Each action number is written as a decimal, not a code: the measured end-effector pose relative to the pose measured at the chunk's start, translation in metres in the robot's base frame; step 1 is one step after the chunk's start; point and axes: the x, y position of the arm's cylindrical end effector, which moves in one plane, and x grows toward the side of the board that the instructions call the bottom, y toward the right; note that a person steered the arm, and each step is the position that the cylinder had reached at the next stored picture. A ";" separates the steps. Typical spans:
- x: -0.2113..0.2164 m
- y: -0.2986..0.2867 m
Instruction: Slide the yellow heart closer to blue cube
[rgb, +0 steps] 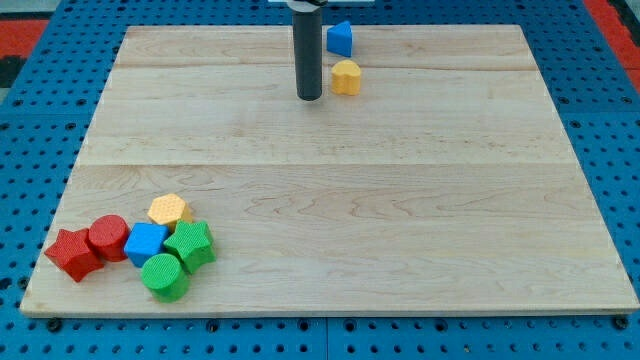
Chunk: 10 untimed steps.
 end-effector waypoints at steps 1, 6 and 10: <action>0.000 0.007; -0.004 0.032; -0.018 0.031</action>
